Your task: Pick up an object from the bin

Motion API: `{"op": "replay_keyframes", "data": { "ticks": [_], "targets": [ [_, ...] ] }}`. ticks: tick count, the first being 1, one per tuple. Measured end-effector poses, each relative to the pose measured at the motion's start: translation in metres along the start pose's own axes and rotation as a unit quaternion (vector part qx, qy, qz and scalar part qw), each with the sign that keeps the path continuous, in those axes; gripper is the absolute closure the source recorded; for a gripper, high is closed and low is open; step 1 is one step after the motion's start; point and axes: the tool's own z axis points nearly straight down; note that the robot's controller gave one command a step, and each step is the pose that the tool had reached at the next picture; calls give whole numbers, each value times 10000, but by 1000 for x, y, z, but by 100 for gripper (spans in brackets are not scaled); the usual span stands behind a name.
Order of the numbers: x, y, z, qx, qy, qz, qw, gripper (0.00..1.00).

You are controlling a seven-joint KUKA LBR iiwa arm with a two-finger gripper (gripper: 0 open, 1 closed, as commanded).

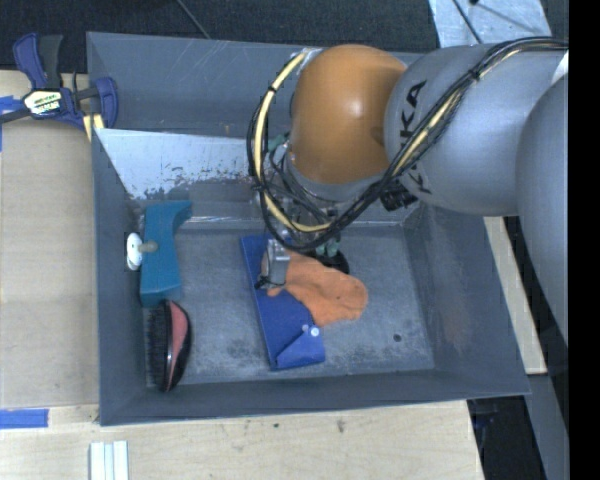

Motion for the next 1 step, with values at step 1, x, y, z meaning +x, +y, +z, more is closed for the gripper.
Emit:
{"op": "replay_keyframes", "data": {
  "ticks": [1],
  "targets": [
    [-1, -1, -5, -5, -39, 12, 10000, 0]
  ]
}}
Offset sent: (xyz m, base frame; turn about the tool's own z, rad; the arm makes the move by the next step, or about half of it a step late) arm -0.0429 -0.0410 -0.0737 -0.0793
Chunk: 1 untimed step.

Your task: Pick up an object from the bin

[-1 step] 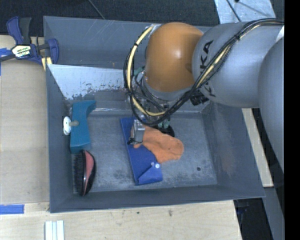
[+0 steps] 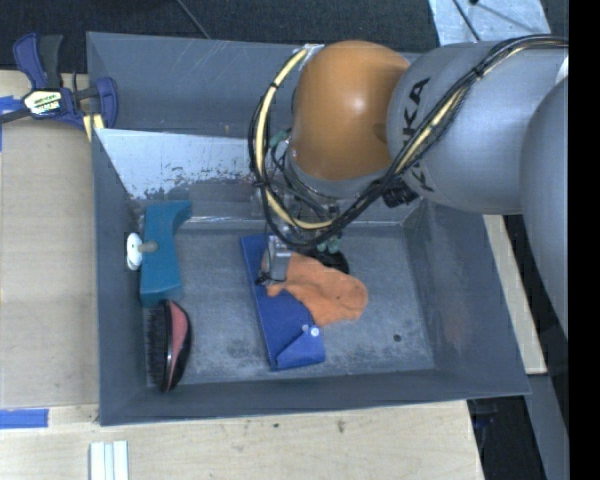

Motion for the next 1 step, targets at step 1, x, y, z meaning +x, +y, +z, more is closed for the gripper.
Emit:
{"op": "replay_keyframes", "data": {
  "ticks": [1],
  "targets": [
    [26, -24, 47, -4, -31, -268, 9996, 0]
  ]
}}
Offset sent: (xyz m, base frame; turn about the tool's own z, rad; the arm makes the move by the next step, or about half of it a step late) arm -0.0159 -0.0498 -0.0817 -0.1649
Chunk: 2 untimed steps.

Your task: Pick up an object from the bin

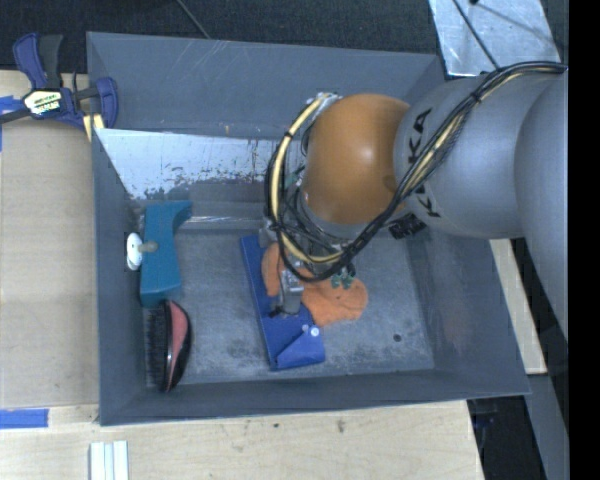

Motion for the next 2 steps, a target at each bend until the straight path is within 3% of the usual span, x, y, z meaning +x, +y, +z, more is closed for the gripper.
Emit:
{"op": "replay_keyframes", "data": {
  "ticks": [1, 2],
  "targets": [
    [-10, -27, 33, 3, 14, -548, 9985, 100],
    [-10, -27, 33, 3, 14, -547, 9985, 100]
  ]
}}
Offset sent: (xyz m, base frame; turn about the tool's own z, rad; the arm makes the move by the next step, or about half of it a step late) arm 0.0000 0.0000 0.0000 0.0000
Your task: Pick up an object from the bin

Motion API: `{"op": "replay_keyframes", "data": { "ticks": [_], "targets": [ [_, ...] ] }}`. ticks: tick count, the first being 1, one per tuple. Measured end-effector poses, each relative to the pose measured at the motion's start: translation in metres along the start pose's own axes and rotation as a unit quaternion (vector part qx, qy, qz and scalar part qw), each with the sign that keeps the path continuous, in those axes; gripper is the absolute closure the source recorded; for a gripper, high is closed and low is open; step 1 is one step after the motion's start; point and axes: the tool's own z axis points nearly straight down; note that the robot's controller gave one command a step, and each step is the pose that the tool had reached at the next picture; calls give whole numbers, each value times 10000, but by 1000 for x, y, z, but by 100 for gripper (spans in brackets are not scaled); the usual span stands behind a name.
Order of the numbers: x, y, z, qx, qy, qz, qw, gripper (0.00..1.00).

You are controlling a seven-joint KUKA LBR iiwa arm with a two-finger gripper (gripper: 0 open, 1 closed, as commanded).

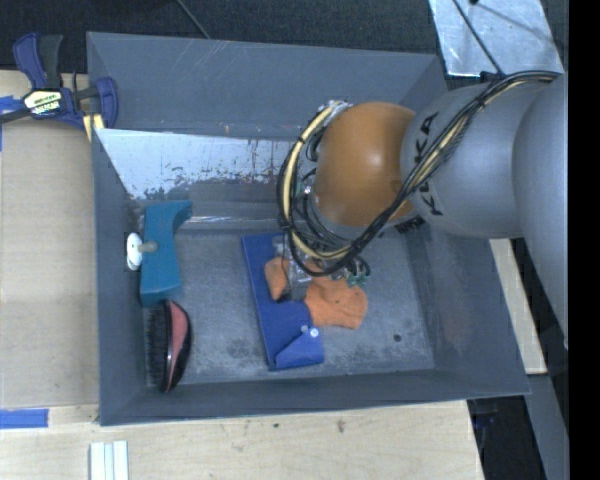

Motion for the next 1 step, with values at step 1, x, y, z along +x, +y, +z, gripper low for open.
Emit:
{"op": "replay_keyframes", "data": {
  "ticks": [1],
  "targets": [
    [13, -20, -107, -2, 16, -293, 9996, 100]
  ]
}}
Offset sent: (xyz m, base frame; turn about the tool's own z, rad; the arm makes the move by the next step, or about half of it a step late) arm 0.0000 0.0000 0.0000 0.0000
